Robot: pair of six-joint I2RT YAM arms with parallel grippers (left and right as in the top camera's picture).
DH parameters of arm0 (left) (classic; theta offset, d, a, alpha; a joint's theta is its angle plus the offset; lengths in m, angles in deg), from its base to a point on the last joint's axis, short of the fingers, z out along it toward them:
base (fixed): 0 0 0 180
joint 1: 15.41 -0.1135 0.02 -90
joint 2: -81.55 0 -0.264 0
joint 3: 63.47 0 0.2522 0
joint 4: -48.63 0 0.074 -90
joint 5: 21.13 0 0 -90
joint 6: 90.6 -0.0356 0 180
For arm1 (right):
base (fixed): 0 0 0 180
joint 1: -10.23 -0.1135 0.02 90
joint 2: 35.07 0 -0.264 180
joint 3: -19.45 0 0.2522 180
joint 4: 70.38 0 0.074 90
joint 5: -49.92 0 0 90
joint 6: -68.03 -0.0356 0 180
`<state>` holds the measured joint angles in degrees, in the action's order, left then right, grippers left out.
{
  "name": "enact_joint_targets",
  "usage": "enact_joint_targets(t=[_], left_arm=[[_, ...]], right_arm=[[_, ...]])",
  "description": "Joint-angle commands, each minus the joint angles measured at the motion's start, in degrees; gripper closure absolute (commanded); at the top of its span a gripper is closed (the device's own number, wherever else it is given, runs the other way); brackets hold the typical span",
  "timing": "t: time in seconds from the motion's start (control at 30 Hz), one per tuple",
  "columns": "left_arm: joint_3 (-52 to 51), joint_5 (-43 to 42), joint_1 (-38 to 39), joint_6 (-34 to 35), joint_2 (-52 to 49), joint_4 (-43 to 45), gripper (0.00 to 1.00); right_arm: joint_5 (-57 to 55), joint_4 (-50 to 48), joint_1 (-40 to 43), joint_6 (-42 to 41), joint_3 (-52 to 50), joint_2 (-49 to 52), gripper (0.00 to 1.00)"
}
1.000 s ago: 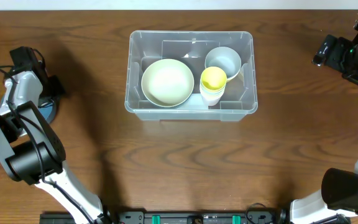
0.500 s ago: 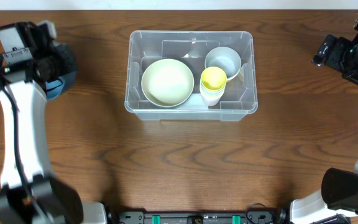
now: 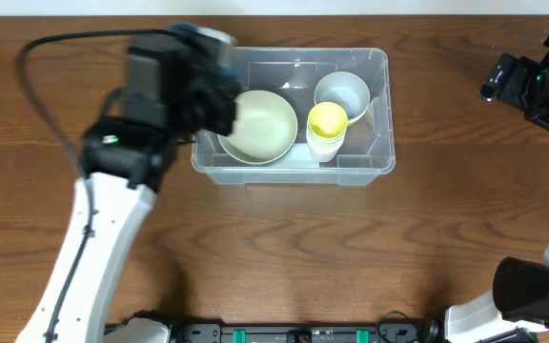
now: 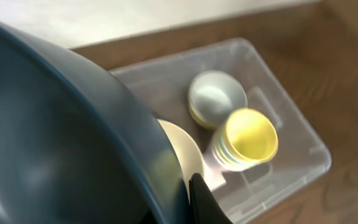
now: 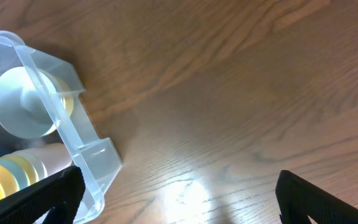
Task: Pack container
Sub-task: 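Carry the dark blue bowl into the container and release it on top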
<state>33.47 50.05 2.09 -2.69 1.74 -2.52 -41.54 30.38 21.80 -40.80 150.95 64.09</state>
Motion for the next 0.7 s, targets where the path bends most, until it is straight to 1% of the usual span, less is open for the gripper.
enact_joint_targets(t=[0.0, 0.17, 0.27, 0.47, 0.67], left_arm=[[0.4, 6.5, 5.1, -3.9, -3.4, -0.3, 0.94], [0.4, 6.7, 10.3, -4.7, -8.9, -1.2, 0.94], [0.4, 9.1, 11.9, -4.8, -12.5, -2.3, 0.94], [0.4, 9.7, 12.3, -5.3, -18.3, -3.3, 0.94], [0.4, 9.7, 12.3, -6.1, -21.9, -3.0, 0.94]], right_arm=[[0.0, 0.0, 0.1, 0.0, 0.7, -0.6, 0.01], [0.0, 0.0, 0.1, 0.0, 0.7, -0.6, 0.01], [0.0, 0.0, 0.1, 0.0, 0.7, -0.6, 0.01], [0.0, 0.0, 0.1, 0.0, 0.7, -0.6, 0.01], [0.0, 0.0, 0.1, 0.0, 0.7, -0.6, 0.01]])
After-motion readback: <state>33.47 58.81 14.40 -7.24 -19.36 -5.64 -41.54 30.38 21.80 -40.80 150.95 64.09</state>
